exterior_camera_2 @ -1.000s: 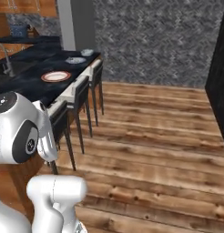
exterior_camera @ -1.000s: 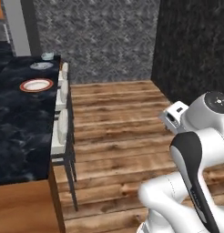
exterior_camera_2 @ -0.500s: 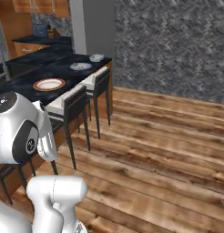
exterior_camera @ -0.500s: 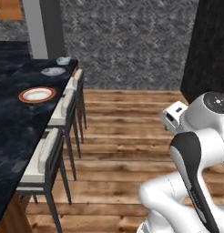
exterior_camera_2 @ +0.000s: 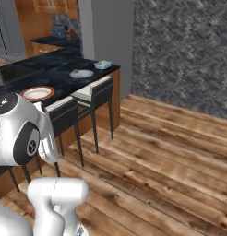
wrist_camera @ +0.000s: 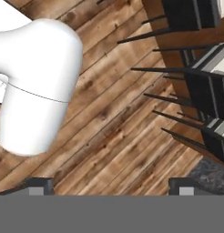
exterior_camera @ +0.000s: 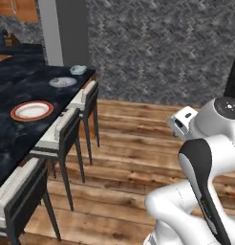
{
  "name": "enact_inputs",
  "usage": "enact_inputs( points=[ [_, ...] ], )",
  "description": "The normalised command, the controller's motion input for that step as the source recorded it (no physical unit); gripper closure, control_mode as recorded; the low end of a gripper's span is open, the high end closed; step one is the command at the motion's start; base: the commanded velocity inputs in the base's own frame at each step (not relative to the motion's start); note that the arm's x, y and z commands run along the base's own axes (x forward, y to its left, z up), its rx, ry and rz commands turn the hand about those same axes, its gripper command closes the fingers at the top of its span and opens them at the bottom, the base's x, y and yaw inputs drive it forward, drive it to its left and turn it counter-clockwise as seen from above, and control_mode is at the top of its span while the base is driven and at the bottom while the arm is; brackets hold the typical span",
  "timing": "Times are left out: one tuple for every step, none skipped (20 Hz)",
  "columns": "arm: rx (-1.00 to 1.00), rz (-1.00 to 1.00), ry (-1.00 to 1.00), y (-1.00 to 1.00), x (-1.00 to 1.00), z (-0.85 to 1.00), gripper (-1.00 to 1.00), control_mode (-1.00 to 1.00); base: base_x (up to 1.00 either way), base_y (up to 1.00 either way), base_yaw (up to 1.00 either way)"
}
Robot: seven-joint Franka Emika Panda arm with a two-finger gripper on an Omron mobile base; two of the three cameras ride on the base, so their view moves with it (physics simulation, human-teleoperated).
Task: Place two dumplings into each of the tupperware containers and then place the containers in the fridge.
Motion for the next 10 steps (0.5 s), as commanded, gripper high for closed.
enact_inputs(
  points=[
    [0.00, 0.00, 0.00, 0.00, 0.00, 0.00, -1.00, 1.00, 1.00, -0.81, 0.35],
    [0.00, 0.00, 0.00, 0.00, 0.00, 0.00, -1.00, 1.00, 1.00, -0.80, 0.35],
    [0.00, 0.00, 0.00, 0.00, 0.00, 0.00, -1.00, 1.00, 1.00, -0.80, 0.35],
    [0.00, 0.00, 0.00, 0.00, 0.00, 0.00, -1.00, 1.00, 1.00, -0.81, 0.35],
    [0.00, 0.00, 0.00, 0.00, 0.00, 0.00, -1.00, 1.00, 1.00, -0.82, 0.35],
    [0.00, 0.00, 0.00, 0.00, 0.00, 0.00, -1.00, 1.00, 1.00, -0.83, 0.34],
    [0.00, 0.00, 0.00, 0.00, 0.00, 0.00, -1.00, 1.00, 1.00, -0.82, 0.34],
    [0.00, 0.00, 0.00, 0.00, 0.00, 0.00, -1.00, 1.00, 1.00, -0.82, 0.34],
    [0.00, 0.00, 0.00, 0.00, 0.00, 0.00, -1.00, 1.00, 1.00, -0.84, 0.34],
    [0.00, 0.00, 0.00, 0.00, 0.00, 0.00, -1.00, 1.00, 1.00, -0.82, 0.35]
  ],
)
